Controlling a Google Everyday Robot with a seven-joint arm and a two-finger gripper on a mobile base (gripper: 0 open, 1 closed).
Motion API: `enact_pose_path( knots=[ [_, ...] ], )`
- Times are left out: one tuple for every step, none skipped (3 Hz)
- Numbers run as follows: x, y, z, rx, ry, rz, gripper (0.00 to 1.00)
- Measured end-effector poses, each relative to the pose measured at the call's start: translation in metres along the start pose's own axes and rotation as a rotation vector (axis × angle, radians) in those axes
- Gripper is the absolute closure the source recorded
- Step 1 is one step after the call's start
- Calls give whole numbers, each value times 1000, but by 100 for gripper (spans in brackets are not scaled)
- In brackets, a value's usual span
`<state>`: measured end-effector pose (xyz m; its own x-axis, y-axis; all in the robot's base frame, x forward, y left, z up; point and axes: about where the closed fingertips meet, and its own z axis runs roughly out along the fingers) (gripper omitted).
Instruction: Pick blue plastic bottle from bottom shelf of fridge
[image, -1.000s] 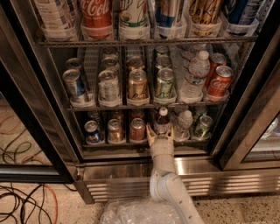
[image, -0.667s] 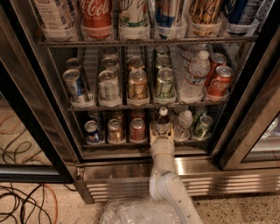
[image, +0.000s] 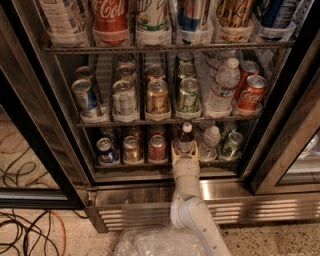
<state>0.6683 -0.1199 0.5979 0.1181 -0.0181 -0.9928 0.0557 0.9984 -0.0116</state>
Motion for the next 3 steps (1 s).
enact_pose_path(
  knots=[
    [0, 0, 0, 0, 0, 0, 100],
    [-1, -1, 0, 14, -23, 16, 100],
    [-7, -1, -1, 29, -84, 41, 100]
  ],
)
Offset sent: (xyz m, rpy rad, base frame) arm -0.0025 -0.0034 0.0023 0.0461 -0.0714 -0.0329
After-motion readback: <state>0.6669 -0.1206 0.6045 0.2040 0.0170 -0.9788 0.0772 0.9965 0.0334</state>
